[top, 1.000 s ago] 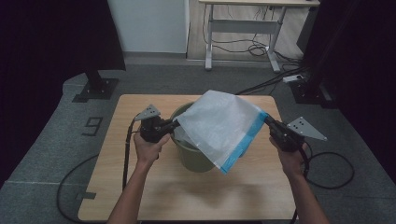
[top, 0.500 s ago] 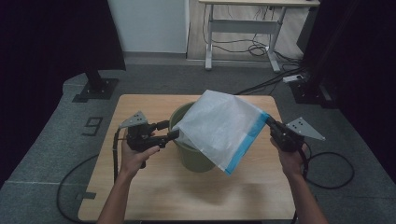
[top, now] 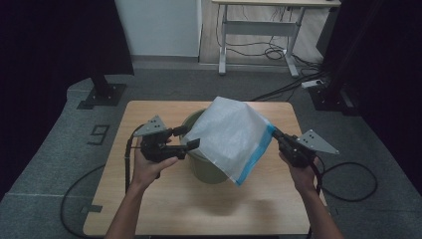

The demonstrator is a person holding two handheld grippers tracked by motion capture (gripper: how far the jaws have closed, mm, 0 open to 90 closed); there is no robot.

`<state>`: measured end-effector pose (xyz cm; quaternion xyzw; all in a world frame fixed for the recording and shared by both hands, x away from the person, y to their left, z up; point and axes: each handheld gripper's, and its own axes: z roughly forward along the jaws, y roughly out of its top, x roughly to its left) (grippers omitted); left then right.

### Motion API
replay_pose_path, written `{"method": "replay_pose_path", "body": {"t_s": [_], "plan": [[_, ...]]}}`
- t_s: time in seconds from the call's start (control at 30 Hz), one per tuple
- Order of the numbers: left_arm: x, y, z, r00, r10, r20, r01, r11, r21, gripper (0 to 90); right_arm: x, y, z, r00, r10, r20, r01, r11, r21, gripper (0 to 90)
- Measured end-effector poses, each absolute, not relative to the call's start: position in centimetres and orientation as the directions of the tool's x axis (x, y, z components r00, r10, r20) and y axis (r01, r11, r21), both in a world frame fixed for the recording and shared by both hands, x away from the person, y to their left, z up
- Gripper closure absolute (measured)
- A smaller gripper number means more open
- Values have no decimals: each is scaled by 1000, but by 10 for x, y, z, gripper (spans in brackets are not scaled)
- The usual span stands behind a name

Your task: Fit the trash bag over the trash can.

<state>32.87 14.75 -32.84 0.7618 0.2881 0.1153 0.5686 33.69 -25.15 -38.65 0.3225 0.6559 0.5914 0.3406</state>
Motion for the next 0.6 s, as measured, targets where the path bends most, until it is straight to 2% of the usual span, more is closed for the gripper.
{"method": "replay_pose_path", "body": {"t_s": [0.3, 0.6], "plan": [[328, 121, -329, 812, 568, -134, 313, -231, 921, 324, 325, -228, -391, -639, 767, -57, 28, 97, 995, 886], [329, 101, -343, 810, 573, -126, 335, -276, 901, 335, 326, -226, -398, -639, 769, -30, 50, 80, 996, 886]]}}
